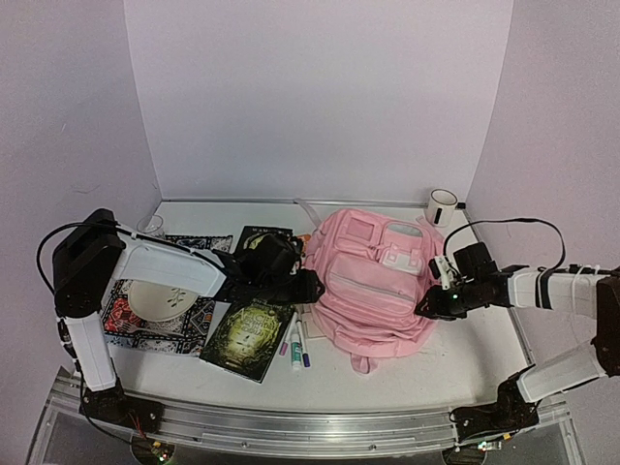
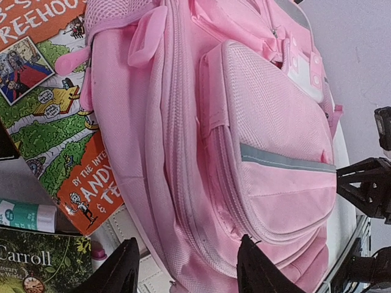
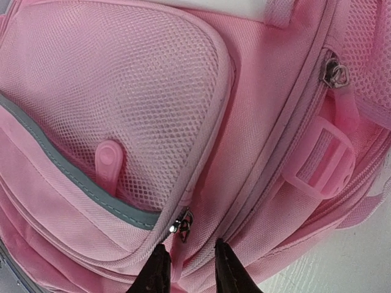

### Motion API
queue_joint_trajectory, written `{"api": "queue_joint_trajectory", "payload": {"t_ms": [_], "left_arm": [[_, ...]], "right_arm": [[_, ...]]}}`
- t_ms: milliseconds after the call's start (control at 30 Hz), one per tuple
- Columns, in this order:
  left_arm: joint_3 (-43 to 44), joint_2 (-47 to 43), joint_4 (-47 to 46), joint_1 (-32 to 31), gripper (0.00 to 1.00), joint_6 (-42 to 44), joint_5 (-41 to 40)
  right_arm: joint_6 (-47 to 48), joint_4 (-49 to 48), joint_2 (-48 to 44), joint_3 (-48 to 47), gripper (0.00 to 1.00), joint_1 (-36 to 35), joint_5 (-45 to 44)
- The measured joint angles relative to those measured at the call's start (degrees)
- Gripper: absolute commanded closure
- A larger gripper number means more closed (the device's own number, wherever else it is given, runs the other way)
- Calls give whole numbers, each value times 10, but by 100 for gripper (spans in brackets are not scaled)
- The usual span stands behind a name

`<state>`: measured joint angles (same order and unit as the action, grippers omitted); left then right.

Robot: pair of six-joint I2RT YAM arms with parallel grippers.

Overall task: Pack the student bag
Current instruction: Move the student bag to the center of the board.

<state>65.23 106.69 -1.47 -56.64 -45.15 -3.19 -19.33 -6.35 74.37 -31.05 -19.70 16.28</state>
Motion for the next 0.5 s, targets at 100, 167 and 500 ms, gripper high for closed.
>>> {"api": "queue_joint_trajectory", "payload": {"t_ms": [100, 167, 500], "left_arm": [[0, 5, -6, 0, 56, -8, 2], [0, 6, -11, 0, 60, -17, 4], [-7, 6, -32, 3, 88, -48, 2]], "right_arm": [[0, -1, 0, 1, 75, -1, 2], [0, -2, 0, 1, 75, -2, 2], [-3, -10, 17, 1, 74, -21, 1]]}}
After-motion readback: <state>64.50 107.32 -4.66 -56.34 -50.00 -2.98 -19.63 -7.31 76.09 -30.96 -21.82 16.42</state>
